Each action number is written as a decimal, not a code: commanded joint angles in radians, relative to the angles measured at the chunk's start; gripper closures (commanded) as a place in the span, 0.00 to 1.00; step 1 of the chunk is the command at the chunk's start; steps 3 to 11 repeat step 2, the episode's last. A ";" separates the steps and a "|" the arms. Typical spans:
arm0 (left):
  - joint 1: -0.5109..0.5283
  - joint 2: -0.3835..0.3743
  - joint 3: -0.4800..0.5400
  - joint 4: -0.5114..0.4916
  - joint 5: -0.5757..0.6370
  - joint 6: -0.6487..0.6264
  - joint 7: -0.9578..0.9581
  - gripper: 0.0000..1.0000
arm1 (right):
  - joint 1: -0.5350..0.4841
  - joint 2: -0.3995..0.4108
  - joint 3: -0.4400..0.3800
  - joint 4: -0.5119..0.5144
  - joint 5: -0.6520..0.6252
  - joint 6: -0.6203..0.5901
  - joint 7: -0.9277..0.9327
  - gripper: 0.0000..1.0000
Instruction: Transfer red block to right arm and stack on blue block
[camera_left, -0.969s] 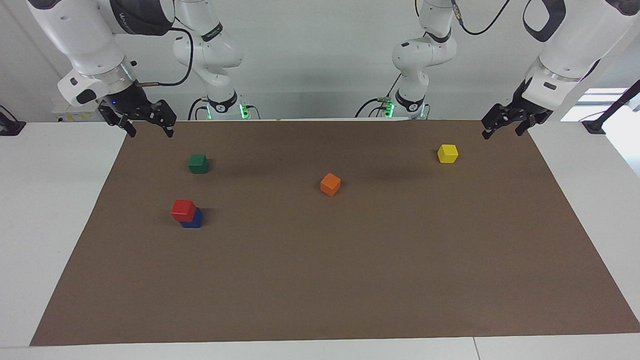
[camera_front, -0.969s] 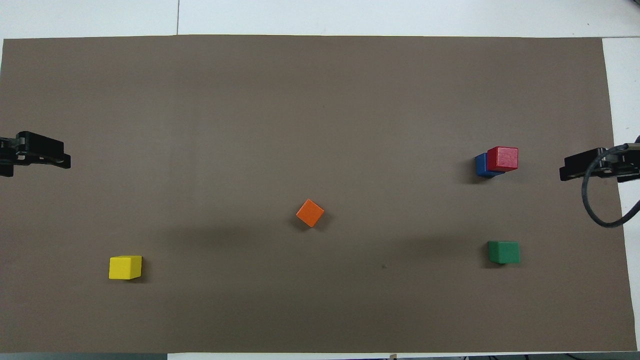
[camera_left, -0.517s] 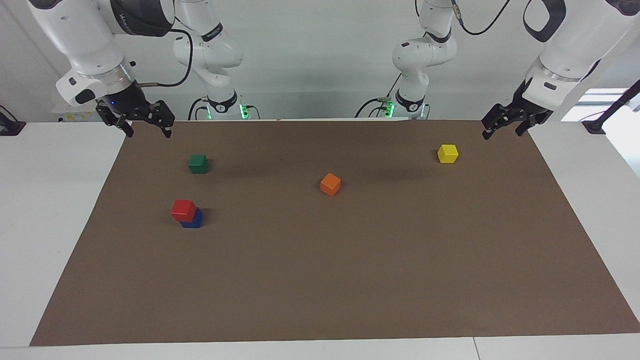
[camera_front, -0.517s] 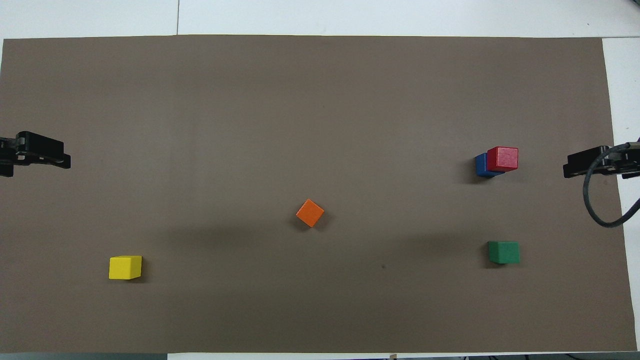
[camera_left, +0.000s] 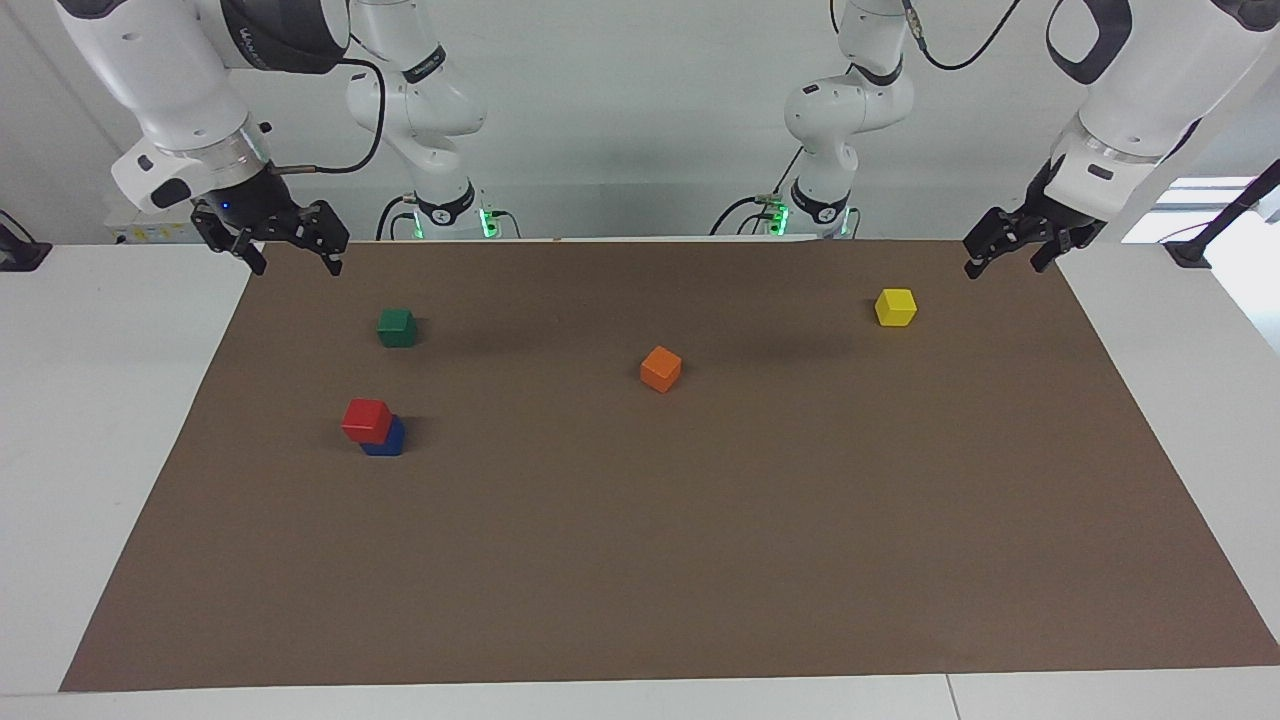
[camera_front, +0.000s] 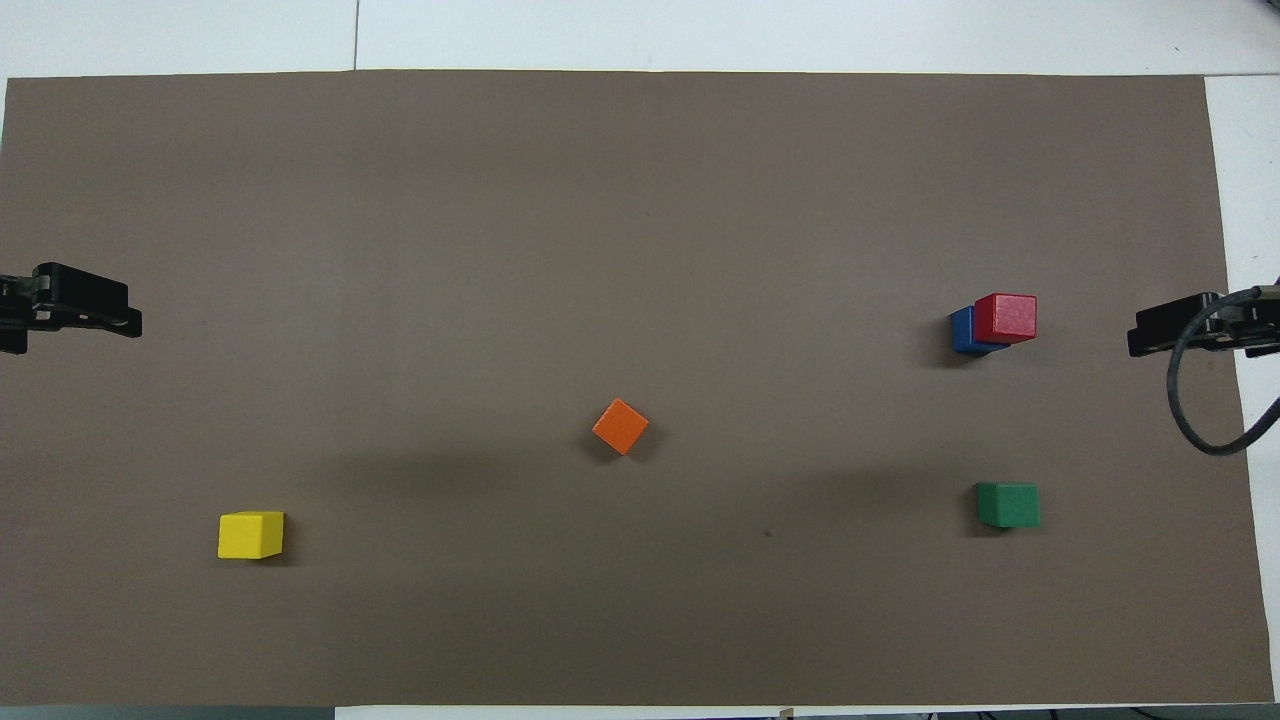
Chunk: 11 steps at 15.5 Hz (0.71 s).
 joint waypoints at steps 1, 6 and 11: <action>0.000 -0.027 0.008 -0.028 -0.014 -0.004 0.017 0.00 | -0.014 0.007 0.007 0.006 -0.008 0.004 -0.028 0.00; 0.000 -0.027 0.008 -0.028 -0.014 -0.004 0.017 0.00 | -0.014 0.007 0.007 0.006 -0.007 0.004 -0.028 0.00; 0.000 -0.027 0.008 -0.028 -0.014 -0.004 0.017 0.00 | -0.014 0.007 0.007 0.006 -0.007 0.004 -0.028 0.00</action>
